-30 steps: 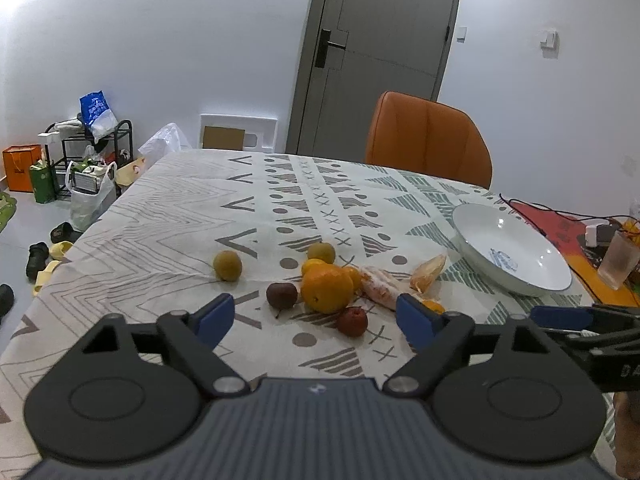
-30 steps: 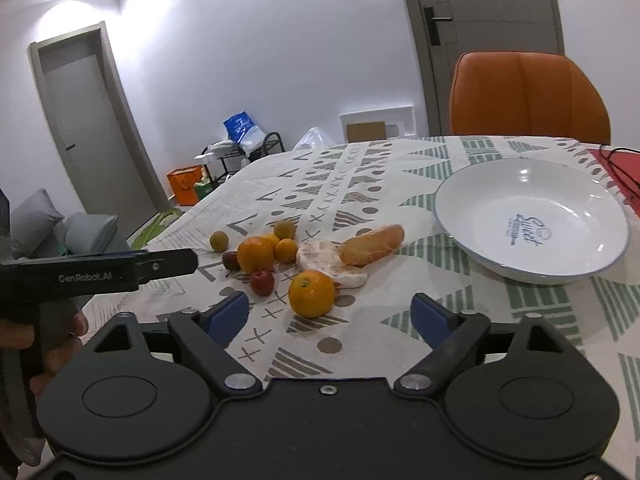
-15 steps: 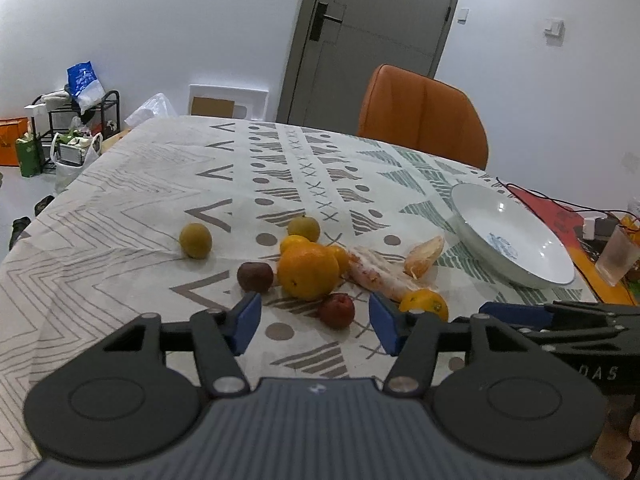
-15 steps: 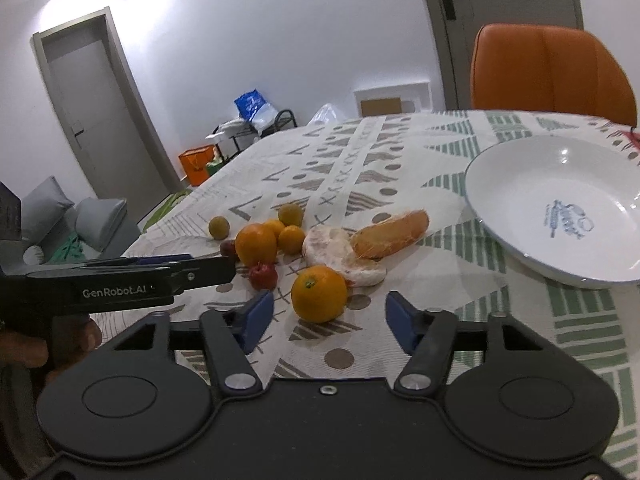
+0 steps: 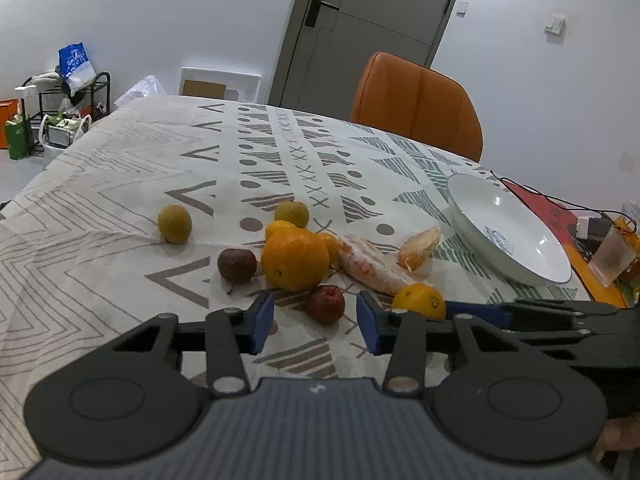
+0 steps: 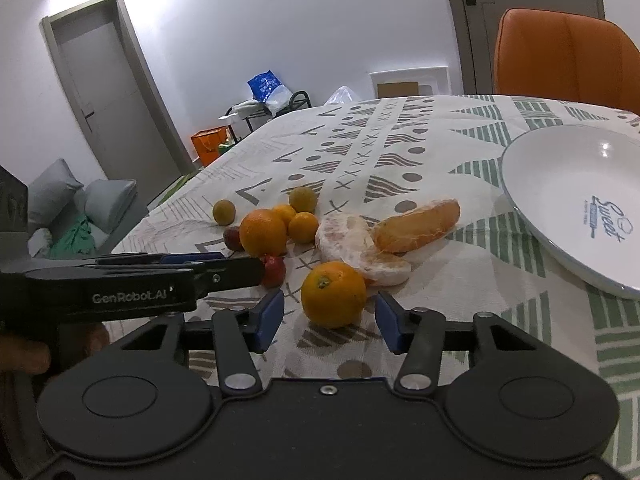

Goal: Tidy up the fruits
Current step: 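Move the right gripper to the orange and close on it while the left gripper approaches the red fruit, then lift the orange with the right gripper while the left gripper grasps the red fruit, then drop the orange onto the white plate with the right gripper while the left gripper releases the red fruit there, then withdraw both grippers from the plate back toward the fruit pile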

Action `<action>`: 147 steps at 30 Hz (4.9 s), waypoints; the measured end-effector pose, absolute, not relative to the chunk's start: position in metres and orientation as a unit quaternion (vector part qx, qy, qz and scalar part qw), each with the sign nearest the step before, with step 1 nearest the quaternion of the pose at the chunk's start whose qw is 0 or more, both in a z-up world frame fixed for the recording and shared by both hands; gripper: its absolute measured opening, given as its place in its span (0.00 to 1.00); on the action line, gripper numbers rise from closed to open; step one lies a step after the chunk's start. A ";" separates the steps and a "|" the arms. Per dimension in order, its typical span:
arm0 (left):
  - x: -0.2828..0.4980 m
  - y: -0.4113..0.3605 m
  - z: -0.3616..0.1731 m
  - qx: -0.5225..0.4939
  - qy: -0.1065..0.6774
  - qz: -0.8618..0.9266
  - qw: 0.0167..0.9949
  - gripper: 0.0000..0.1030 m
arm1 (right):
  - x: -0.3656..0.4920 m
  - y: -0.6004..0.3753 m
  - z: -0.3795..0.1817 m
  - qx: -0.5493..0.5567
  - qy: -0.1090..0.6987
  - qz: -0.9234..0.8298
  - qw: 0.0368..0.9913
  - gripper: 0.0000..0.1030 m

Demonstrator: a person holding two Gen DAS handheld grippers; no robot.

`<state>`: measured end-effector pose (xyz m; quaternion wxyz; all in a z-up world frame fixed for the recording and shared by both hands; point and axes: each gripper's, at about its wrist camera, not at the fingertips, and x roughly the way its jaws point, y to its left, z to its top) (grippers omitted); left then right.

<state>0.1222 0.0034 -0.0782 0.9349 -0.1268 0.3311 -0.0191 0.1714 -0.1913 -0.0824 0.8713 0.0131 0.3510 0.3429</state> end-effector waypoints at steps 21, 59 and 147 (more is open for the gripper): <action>0.128 -0.012 -0.083 -0.119 0.328 -0.023 0.937 0.21 | 0.171 -0.215 -0.080 0.032 0.341 0.327 0.881 0.33; 0.160 -0.094 -0.044 -0.066 0.279 -0.107 0.952 0.21 | 0.173 -0.311 -0.059 0.084 0.276 0.237 0.928 0.33; 0.137 -0.027 -0.011 -0.100 0.239 0.011 0.966 1.00 | 0.162 -0.308 -0.046 0.089 0.220 0.176 0.955 1.00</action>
